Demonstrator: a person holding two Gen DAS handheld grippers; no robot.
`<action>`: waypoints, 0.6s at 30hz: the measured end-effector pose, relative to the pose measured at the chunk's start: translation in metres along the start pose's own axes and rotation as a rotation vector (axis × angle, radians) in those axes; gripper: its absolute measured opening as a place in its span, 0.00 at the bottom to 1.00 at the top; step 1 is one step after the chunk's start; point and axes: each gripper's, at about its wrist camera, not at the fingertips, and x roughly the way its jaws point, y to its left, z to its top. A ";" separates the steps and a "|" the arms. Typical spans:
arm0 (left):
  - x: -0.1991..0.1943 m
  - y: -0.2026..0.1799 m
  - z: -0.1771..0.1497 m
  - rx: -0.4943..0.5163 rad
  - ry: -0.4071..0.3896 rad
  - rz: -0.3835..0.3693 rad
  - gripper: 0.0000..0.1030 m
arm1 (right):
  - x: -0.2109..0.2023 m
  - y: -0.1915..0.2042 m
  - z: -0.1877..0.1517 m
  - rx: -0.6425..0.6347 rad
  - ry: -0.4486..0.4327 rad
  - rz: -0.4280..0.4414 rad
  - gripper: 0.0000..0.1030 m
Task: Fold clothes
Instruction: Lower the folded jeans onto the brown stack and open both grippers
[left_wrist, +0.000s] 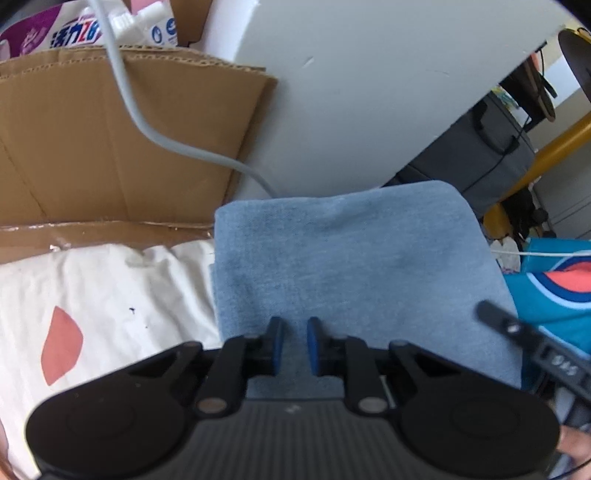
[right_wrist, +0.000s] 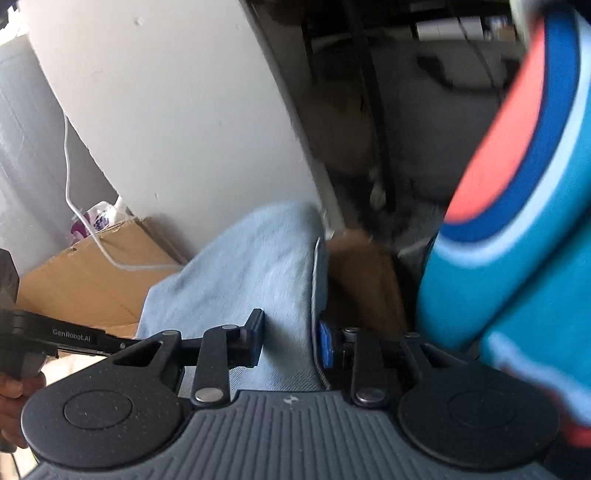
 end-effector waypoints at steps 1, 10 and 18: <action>0.000 0.002 0.000 -0.002 0.000 -0.003 0.15 | -0.005 0.003 0.003 -0.018 -0.019 -0.019 0.31; 0.003 -0.011 -0.001 0.077 -0.020 0.041 0.16 | -0.032 0.013 -0.022 -0.070 -0.063 0.002 0.31; 0.010 -0.012 -0.001 0.089 -0.044 0.034 0.16 | 0.005 -0.012 -0.071 -0.072 0.046 -0.043 0.23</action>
